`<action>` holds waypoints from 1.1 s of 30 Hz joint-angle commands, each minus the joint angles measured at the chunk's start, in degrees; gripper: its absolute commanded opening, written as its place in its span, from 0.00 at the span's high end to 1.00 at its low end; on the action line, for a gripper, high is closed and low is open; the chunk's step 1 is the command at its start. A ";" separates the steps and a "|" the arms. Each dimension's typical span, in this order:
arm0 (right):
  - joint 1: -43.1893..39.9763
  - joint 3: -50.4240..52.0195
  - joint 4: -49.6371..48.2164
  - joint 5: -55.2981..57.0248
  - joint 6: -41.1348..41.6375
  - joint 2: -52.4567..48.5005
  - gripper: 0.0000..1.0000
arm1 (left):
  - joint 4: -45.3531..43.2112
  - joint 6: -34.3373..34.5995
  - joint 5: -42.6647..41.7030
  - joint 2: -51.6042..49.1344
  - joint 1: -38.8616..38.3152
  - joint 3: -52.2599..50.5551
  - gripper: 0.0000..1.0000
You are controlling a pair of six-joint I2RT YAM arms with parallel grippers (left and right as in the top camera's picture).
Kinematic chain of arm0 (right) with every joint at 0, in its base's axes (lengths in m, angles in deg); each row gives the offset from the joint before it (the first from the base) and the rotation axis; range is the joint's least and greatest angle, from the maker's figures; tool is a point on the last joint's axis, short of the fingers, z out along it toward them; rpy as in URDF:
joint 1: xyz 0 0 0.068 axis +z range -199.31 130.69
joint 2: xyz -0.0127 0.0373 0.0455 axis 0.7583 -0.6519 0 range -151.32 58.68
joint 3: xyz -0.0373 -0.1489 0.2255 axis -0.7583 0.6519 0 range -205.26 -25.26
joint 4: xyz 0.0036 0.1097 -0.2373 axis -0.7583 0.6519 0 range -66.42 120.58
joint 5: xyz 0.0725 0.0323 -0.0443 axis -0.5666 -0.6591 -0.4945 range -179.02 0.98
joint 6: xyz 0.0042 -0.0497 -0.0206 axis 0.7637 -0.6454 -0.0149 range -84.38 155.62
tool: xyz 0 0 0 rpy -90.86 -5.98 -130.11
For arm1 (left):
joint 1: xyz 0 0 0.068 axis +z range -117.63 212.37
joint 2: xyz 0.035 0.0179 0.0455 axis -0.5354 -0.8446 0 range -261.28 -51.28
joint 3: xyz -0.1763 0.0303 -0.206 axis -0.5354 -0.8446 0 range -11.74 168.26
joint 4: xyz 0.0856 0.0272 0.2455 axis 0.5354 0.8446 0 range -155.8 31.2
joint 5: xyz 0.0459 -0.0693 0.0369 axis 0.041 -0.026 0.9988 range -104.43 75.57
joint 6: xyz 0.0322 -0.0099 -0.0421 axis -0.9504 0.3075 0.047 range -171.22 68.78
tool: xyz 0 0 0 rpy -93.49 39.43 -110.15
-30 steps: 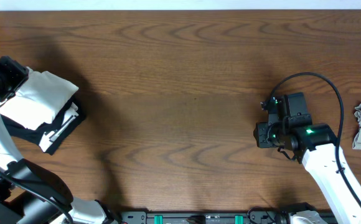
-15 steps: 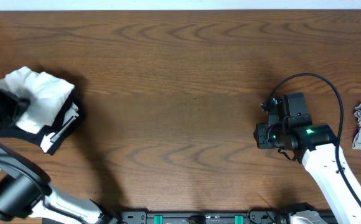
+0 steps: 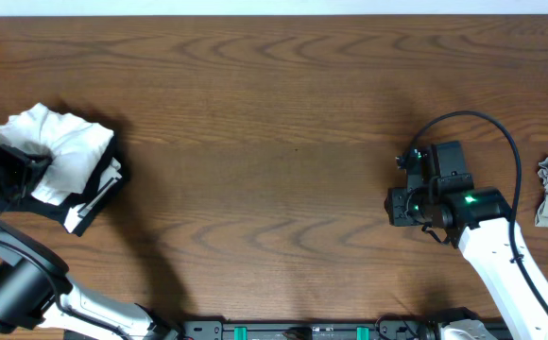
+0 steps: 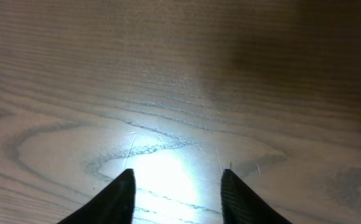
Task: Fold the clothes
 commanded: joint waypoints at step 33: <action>-7.41 -0.46 -5.25 -2.62 0.55 9.66 0.01 | 20.94 -11.06 32.76 36.85 -56.74 -1.88 0.02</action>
